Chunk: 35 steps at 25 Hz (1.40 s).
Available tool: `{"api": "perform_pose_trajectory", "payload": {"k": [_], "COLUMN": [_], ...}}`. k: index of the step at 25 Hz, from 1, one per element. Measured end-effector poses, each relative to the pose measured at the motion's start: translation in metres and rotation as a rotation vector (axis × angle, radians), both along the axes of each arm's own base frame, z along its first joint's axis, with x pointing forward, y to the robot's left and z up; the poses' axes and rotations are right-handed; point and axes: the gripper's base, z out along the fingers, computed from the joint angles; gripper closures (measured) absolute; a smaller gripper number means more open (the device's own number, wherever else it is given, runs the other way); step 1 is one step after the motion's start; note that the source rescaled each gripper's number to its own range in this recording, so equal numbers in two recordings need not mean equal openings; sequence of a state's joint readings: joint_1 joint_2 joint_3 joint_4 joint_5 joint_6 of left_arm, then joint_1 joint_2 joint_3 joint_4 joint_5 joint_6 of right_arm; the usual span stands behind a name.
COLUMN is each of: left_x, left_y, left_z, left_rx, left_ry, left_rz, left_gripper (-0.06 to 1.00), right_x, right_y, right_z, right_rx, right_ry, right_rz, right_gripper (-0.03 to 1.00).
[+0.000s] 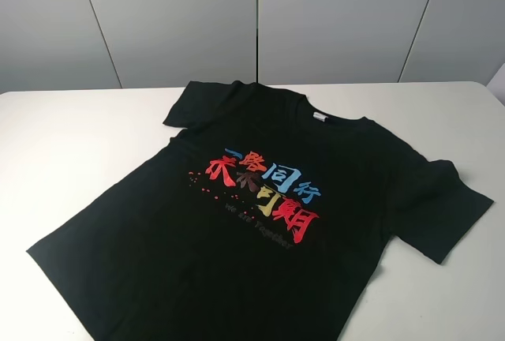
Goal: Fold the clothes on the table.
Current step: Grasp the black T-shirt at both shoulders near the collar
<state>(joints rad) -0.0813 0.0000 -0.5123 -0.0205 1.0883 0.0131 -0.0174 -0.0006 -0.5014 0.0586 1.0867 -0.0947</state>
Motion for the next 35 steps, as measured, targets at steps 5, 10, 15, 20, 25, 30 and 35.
{"api": "perform_pose_trajectory", "payload": {"k": [5,10,15,20,25,30,35], "left_x": [0.000,-0.001,0.007,0.036,0.088,0.150,0.217], "left_y": [0.000,0.000,-0.001,-0.007,-0.022,-0.035,-0.046], "left_z": [0.000,0.005,0.022,0.048,0.068,0.083,0.094], "left_rx": [0.000,-0.001,0.062,0.114,0.126,0.200,0.302], "left_ry": [0.000,-0.035,-0.023,0.085,0.214,0.250,0.247], "left_rz": [0.000,0.000,-0.035,-0.118,-0.281,-0.446,-0.627], "left_gripper": [-0.06,-0.06,-0.06,-0.06,-0.06,-0.06,-0.06], "right_x": [0.000,0.000,-0.002,-0.002,0.017,0.048,0.082], "right_y": [0.001,0.001,0.003,0.013,0.022,0.023,0.022], "right_z": [0.000,0.000,0.003,0.014,0.034,0.044,0.045], "right_rx": [0.010,0.018,0.051,0.179,0.214,0.114,0.042], "right_ry": [0.000,0.000,-0.008,0.062,0.121,0.222,0.339], "right_rz": [0.003,-0.002,0.004,0.066,0.161,0.250,0.316], "right_gripper": [-0.03,-0.03,-0.03,-0.03,-0.03,-0.03,-0.03]}}
